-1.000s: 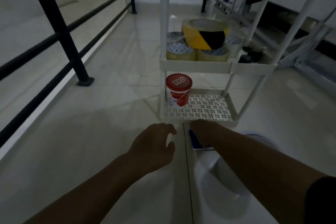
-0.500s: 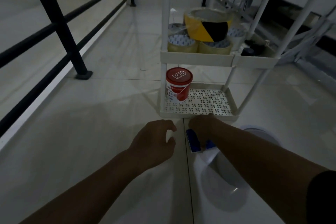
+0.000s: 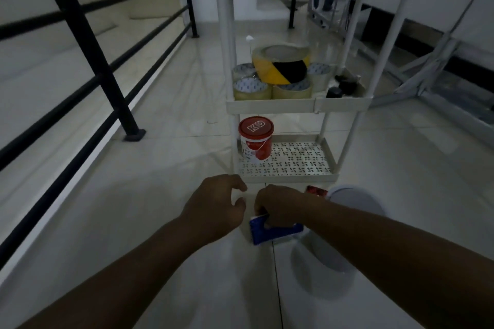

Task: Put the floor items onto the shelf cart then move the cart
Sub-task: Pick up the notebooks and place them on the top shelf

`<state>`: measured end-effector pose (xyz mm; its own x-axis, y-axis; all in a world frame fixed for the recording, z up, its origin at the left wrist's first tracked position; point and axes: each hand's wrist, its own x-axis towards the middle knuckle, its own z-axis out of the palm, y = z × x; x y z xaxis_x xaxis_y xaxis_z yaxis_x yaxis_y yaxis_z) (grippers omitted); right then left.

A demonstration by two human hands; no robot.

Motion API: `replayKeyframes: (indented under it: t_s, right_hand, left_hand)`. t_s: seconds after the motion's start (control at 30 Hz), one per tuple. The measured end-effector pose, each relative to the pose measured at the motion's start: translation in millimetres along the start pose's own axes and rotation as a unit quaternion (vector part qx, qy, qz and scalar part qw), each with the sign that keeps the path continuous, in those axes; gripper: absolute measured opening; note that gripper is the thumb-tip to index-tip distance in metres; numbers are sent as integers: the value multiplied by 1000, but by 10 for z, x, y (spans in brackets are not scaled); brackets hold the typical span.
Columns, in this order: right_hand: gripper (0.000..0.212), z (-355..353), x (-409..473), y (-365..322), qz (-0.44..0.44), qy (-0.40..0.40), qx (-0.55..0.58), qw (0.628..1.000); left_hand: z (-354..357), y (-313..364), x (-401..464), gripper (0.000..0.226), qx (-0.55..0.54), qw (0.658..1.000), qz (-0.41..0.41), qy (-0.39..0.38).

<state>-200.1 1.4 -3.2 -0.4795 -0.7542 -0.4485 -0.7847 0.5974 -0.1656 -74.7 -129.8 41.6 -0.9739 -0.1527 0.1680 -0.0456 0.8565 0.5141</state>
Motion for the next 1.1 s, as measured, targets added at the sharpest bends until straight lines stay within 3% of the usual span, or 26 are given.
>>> replayKeyframes:
  t_s: [0.17,0.33,0.47,0.63,0.8,0.93,1.1]
  right_hand:
    - [30,-466,-623,-127,-35,141,9,989]
    - [27,-1007,-1297,-172,-34,250,17,967]
    - [29,-1466,-1894,-186,-31,348,-18,937]
    - [23,-2137,-2624,-185,-51,480,-106,869]
    - [18,-2672,-2911,-134,-50,606,-189,771]
    - [17,-3050,-2716,-81,-36,650,-233,723]
    - [20,-3513,-1995,45,3,633,-272,724]
  left_hand:
    - [-319,436,8,37,8,996,37,82]
    - [-737,978,5,26,-1,985,69,155]
    - [-1081,1361,-51,39,21,976,111,188]
    - [-1501,1826,-35,58,14,955,155,252]
    - [-1785,2128,196,68,17,942,168,290]
    - [-1834,2141,405,67,9,938,152,312]
    - [-1848,1898,721,60,24,940,161,300]
